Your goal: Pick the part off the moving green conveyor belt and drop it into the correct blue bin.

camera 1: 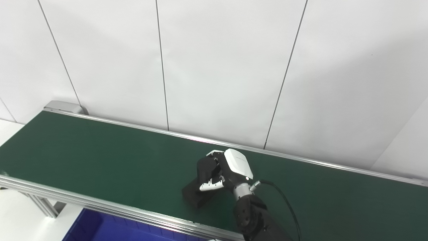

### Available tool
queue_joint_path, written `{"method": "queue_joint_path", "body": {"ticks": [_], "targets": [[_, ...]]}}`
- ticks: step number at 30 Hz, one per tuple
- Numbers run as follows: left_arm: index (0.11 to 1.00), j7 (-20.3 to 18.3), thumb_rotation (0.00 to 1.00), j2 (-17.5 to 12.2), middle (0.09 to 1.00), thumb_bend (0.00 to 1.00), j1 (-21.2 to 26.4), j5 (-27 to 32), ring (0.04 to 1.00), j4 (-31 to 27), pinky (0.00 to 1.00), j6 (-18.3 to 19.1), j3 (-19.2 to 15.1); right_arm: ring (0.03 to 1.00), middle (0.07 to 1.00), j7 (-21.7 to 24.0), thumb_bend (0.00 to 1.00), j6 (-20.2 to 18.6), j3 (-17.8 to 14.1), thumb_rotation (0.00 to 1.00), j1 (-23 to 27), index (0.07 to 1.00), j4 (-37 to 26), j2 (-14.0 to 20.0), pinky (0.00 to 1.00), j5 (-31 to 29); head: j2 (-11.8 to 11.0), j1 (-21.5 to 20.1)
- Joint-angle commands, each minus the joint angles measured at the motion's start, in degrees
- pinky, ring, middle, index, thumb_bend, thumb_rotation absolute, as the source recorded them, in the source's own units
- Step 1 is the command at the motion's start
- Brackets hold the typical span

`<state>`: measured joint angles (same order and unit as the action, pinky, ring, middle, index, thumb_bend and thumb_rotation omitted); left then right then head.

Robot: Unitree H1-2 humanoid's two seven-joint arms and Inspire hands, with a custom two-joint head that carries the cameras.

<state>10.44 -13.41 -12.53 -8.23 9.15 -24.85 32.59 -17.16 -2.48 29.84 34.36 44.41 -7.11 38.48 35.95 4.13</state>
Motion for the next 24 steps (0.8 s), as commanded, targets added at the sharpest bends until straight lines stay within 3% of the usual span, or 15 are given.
{"method": "queue_joint_path", "body": {"ticks": [1, 4, 11, 12, 17, 21, 24], "targets": [[0.694, 0.17, 0.21, -0.17, 0.694, 0.97, 0.18, 0.42, 0.671, -1.93, 0.63, -2.07, -0.26, 0.433, 0.563, -4.70, 0.51, 4.03, -0.43, 0.00, 1.32, 0.484, -0.26, -0.13, 0.40, 0.73, 0.21, -0.51], [0.686, -0.24, 0.19, -0.34, 0.688, 0.96, -0.03, 1.23, 0.671, -2.41, 0.63, -2.08, -0.46, 0.430, 0.560, -7.01, 0.51, 5.49, -1.24, 0.00, 0.00, 0.485, -1.72, 0.10, 0.40, 0.15, 0.83, -1.74], [0.693, -2.01, 0.17, -1.12, 0.689, 0.93, -1.03, 2.53, 0.683, -4.35, 0.67, -2.07, -1.41, 0.441, 0.559, -7.82, 0.51, 5.49, -3.68, 0.00, -6.67, 0.479, -14.59, 1.62, 0.42, -0.56, 2.43, -3.82], [0.696, -2.29, 0.16, -1.17, 0.690, 0.93, -1.17, 2.65, 0.689, -4.58, 0.69, -2.07, -1.60, 0.421, 0.550, -7.42, 0.51, 5.25, -3.93, 0.00, -7.64, 0.496, -16.44, 1.91, 0.36, -0.56, 2.44, -3.90], [0.700, -4.83, 0.13, -1.37, 0.692, 0.92, -2.23, 3.96, 0.685, -6.22, 0.68, -2.07, -3.16, 0.411, 0.537, -5.73, 0.51, 3.27, -6.02, 0.00, -13.18, 0.500, -26.38, 2.83, 0.31, -1.11, 3.90, -5.15], [0.704, -7.32, 0.13, -1.52, 0.695, 0.92, -3.08, 5.28, 0.677, -7.70, 0.67, -2.07, -4.89, 0.442, 0.558, -5.14, 0.51, 2.24, -7.55, 0.00, -17.20, 0.471, -33.37, 3.52, 0.41, -0.55, 5.22, -6.53], [0.705, -9.11, 0.13, -1.61, 0.696, 0.91, -3.74, 5.66, 0.674, -8.81, 0.66, -2.07, -6.38, 0.443, 0.557, -4.34, 0.51, 3.06, -8.97, 0.00, -20.10, 0.465, -37.94, 3.88, 0.41, -1.59, 6.04, -7.97]]}}
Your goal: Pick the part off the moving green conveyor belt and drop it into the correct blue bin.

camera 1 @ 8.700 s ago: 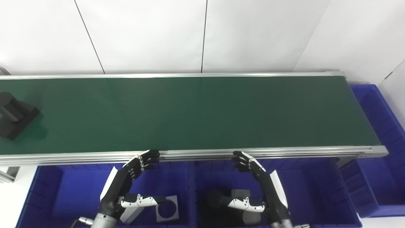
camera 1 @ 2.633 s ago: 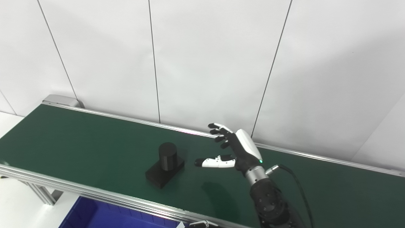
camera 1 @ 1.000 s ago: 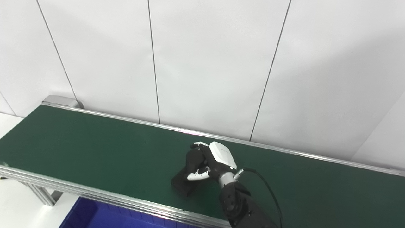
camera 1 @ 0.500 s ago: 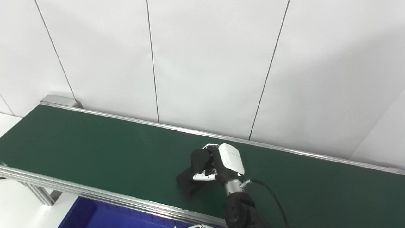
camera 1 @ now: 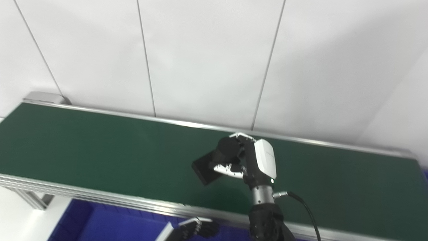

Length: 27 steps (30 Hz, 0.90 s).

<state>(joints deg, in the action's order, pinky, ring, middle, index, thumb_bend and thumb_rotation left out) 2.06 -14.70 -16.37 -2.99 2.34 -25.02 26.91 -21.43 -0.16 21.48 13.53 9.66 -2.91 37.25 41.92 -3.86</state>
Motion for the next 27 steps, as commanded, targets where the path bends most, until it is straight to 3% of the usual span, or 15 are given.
{"method": "queue_joint_path", "body": {"ticks": [1, 8, 12, 21, 27], "targets": [[0.708, -1.13, 0.14, -0.24, 0.701, 0.91, -0.12, 0.27, 0.677, -2.27, 0.66, -1.91, -1.25, 0.428, 0.559, 0.49, 0.51, 0.83, -1.08, 0.00, -0.46, 0.474, -4.94, -0.07, 0.37, -0.75, 0.29, -0.42], [0.714, -4.24, 0.14, 0.22, 0.718, 0.89, -1.26, 1.04, 0.690, -3.58, 0.66, -1.88, -4.90, 0.448, 0.537, 3.49, 0.51, -0.80, -4.03, 0.00, -10.47, 0.458, -16.57, 2.19, 0.32, -0.55, 2.35, -3.33], [0.713, -5.49, 0.17, 0.86, 0.725, 0.89, -1.80, 1.92, 0.701, -4.01, 0.65, -1.86, -6.98, 0.429, 0.544, 5.65, 0.51, 1.38, -5.94, 0.00, -16.73, 0.474, -20.98, 4.39, 0.36, -2.97, 3.47, -4.22], [0.724, -10.11, 0.20, 0.99, 0.755, 0.88, -1.73, 5.35, 0.726, -3.60, 0.68, -1.52, -10.97, 0.452, 0.534, 7.09, 0.51, 3.15, -8.04, 0.00, -27.90, 0.460, -26.15, 8.82, 0.41, -3.76, 6.44, -7.29], [0.735, -11.99, 0.21, 1.52, 0.748, 0.89, -0.89, 6.53, 0.728, -2.68, 0.71, -0.57, -13.35, 0.442, 0.531, 6.12, 0.51, 4.61, -9.88, 0.00, -32.26, 0.462, -24.74, 10.67, 0.41, -3.76, 7.48, -8.81]]}}
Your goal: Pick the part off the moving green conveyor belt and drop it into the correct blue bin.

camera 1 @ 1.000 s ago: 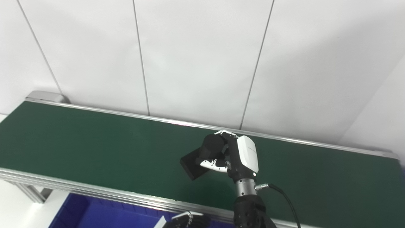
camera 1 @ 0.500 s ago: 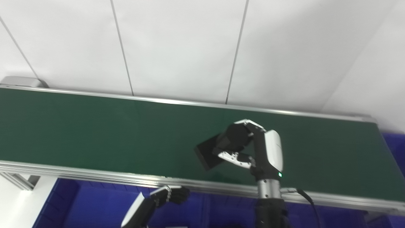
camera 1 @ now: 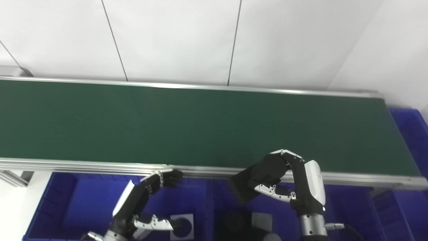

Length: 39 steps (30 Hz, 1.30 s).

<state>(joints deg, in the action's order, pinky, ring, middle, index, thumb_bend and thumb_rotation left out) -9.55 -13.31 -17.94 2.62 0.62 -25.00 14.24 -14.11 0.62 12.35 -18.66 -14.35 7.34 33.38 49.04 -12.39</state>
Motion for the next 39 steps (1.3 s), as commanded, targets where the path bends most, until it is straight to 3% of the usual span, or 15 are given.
{"method": "queue_joint_path", "body": {"ticks": [1, 8, 12, 13, 16, 24, 25, 27, 28, 29, 32, 36, 39], "targets": [[0.737, -0.54, 0.20, 0.27, 0.749, 0.88, 0.79, 0.91, 0.730, -0.87, 0.71, -0.37, -1.02, 0.436, 0.533, -1.18, 0.51, 3.66, -1.11, 0.00, -0.59, 0.462, -0.48, 0.54, 0.41, 0.08, 0.47, -0.45], [0.742, -0.99, 0.18, 1.11, 0.761, 0.88, 1.62, 0.06, 0.741, -0.63, 0.70, 1.50, -2.56, 0.432, 0.531, -2.78, 0.51, 4.27, -3.11, 0.00, -2.44, 0.461, 2.74, 2.14, 0.43, 1.91, 1.26, -1.10], [0.745, -1.55, 0.17, 1.43, 0.757, 0.88, 2.49, -0.21, 0.739, 0.25, 0.69, 1.49, -2.75, 0.442, 0.510, -2.00, 0.51, -0.79, -4.57, 0.00, -2.90, 0.472, 2.38, 2.04, 0.23, 5.58, 1.49, -1.16], [0.746, -1.73, 0.17, 1.44, 0.757, 0.87, 2.64, -0.37, 0.741, 0.12, 0.69, 2.04, -2.74, 0.444, 0.507, -1.73, 0.51, -1.14, -4.95, 0.00, -3.03, 0.475, 2.34, 2.06, 0.23, 5.85, 1.51, -1.24], [0.749, -2.25, 0.16, 1.63, 0.758, 0.86, 3.18, -0.77, 0.745, 0.27, 0.69, 2.41, -2.86, 0.408, 0.534, -1.25, 0.51, -0.72, -5.91, 0.00, -3.20, 0.481, 2.73, 1.97, 0.35, 5.18, 1.55, -1.38], [0.746, -2.78, 0.15, 2.33, 0.752, 0.86, 3.41, -0.67, 0.745, 1.13, 0.72, 1.89, -3.36, 0.444, 0.543, 1.48, 0.51, -3.03, -7.63, 0.00, -3.46, 0.486, 4.60, 2.64, 0.48, 4.87, 1.76, -1.53], [0.747, -2.83, 0.15, 2.34, 0.752, 0.85, 3.38, -0.76, 0.744, 1.18, 0.72, 1.81, -3.36, 0.545, 0.533, 2.13, 0.51, -3.47, -7.59, 0.00, -3.44, 0.482, 4.56, 2.84, 0.53, 5.10, 1.76, -1.53], [0.748, -2.86, 0.15, 2.37, 0.755, 0.85, 3.31, -1.03, 0.743, 1.01, 0.71, 1.87, -3.34, 0.678, 0.694, 3.70, 0.50, -4.44, -7.48, 0.10, -3.42, 0.494, 4.26, 3.18, 0.61, 5.26, 1.76, -1.53], [0.747, -3.12, 0.15, 2.33, 0.755, 0.85, 3.31, -0.78, 0.743, 1.07, 0.71, 1.72, -3.31, 0.700, 0.719, 5.14, 0.50, -5.50, -7.16, 0.12, -3.50, 0.496, 3.72, 3.55, 0.63, 5.67, 1.77, -1.55], [0.748, -3.31, 0.16, 2.30, 0.755, 0.85, 3.33, -0.56, 0.742, 1.14, 0.71, 1.60, -3.29, 0.765, 0.781, 6.19, 0.60, -6.29, -6.96, 0.25, -3.56, 0.669, 3.30, 3.78, 0.67, 5.98, 1.77, -1.55], [0.749, -3.51, 0.17, 2.18, 0.756, 0.86, 3.28, -0.57, 0.743, 1.09, 0.71, 1.63, -3.35, 0.847, 0.860, 8.11, 0.73, -7.27, -6.58, 0.42, -4.20, 0.817, 1.67, 3.73, 0.74, 5.97, 1.77, -1.32], [0.748, -3.55, 0.19, 2.14, 0.759, 0.87, 3.21, -0.65, 0.744, 0.98, 0.70, 1.76, -3.42, 0.897, 0.927, 7.87, 0.84, -6.30, -6.07, 0.50, -5.87, 0.894, -0.74, 2.69, 0.75, 5.42, 1.77, -1.33], [0.746, -3.59, 0.19, 2.07, 0.759, 0.88, 3.01, -0.69, 0.745, 0.60, 0.70, 2.06, -3.40, 0.905, 0.967, 6.23, 0.87, -4.06, -4.84, 0.50, -7.45, 0.938, -2.36, 1.60, 0.73, 5.99, 1.60, -1.23]]}}
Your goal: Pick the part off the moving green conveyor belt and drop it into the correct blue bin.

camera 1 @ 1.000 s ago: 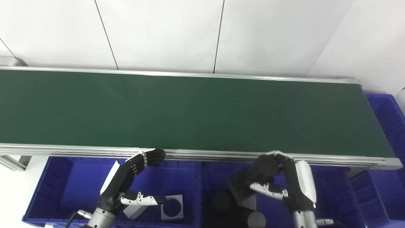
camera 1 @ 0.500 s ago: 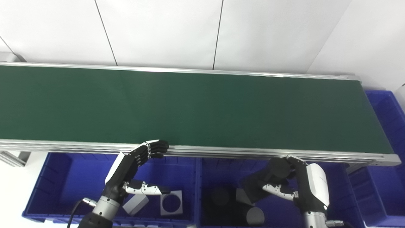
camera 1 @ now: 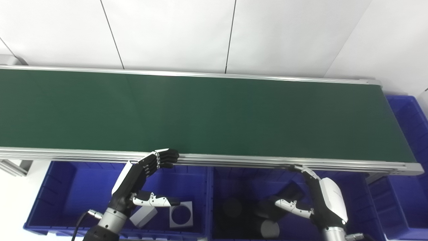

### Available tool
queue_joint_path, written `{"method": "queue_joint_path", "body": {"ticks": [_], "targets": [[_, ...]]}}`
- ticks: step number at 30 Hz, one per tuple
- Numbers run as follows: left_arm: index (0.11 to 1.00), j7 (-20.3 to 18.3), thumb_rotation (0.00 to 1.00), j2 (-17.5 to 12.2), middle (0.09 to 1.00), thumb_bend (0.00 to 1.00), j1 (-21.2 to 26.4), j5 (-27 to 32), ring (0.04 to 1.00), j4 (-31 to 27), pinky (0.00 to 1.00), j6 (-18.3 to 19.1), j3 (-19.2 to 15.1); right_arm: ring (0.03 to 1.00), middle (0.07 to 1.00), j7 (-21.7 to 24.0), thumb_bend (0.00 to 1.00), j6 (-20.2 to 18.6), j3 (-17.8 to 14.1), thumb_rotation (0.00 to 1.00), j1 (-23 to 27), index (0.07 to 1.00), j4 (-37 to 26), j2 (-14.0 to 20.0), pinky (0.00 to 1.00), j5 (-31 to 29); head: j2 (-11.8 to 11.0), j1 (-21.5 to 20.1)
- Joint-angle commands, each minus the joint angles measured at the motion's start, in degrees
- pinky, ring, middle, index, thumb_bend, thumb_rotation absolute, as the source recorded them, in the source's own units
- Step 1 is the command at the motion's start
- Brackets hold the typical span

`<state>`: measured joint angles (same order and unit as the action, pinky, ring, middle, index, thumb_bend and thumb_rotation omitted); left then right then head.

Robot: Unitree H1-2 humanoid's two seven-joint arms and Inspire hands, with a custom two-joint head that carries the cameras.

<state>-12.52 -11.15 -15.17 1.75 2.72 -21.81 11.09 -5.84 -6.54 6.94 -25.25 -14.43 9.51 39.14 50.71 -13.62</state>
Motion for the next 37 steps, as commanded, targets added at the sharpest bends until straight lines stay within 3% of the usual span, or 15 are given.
{"method": "queue_joint_path", "body": {"ticks": [1, 7, 10, 14, 18, 23, 37], "targets": [[0.745, -0.60, 0.19, -0.11, 0.759, 0.88, 0.19, 0.12, 0.745, -1.59, 0.70, -1.07, -0.25, 0.907, 0.972, -2.76, 0.87, 4.16, 0.95, 0.49, -1.14, 0.946, -2.36, -0.71, 0.73, 0.30, -0.23, 0.07], [0.745, -0.64, 0.18, -0.20, 0.761, 0.87, 0.03, -0.38, 0.742, -1.74, 0.70, -1.52, -0.10, 0.946, 0.995, -5.01, 0.86, 11.64, 3.77, 0.48, -1.84, 0.984, -2.23, -1.19, 0.76, -2.50, -0.60, 0.13], [0.749, -0.69, 0.19, -0.34, 0.767, 0.87, -0.07, -0.61, 0.755, -1.78, 0.71, -1.71, -0.04, 0.889, 0.945, -5.76, 0.89, 14.09, 5.45, 0.48, -1.46, 0.960, -1.47, -1.75, 0.75, -2.57, -0.73, 0.24], [0.753, -0.75, 0.19, -0.39, 0.763, 0.88, -0.35, -0.68, 0.756, -1.72, 0.72, -2.12, 0.04, 0.893, 0.950, -2.84, 0.89, 15.49, 8.00, 0.49, -0.73, 0.966, -0.22, -1.73, 0.76, -6.73, -1.27, 0.51], [0.754, -0.74, 0.20, -0.40, 0.764, 0.88, -0.79, -1.30, 0.758, -2.22, 0.72, -1.85, 0.14, 0.851, 0.921, -0.84, 0.90, 19.32, 9.95, 0.46, 0.39, 0.949, 2.01, -0.85, 0.73, -11.51, -1.89, 0.91], [0.761, -1.28, 0.20, -0.25, 0.772, 0.88, -1.33, -1.27, 0.762, -2.22, 0.72, -2.18, 0.12, 0.840, 0.902, 2.18, 0.92, 18.76, 10.25, 0.40, 0.34, 0.925, 2.85, -0.88, 0.75, -16.39, -3.05, 2.66], [0.782, -0.79, 0.18, 0.10, 0.804, 0.88, -1.58, -3.11, 0.785, -0.36, 0.73, -4.40, -0.01, 0.827, 0.868, 2.54, 0.88, 20.50, 8.70, 0.32, 0.27, 0.911, 6.26, -1.44, 0.78, -20.59, -6.62, 4.13]]}}
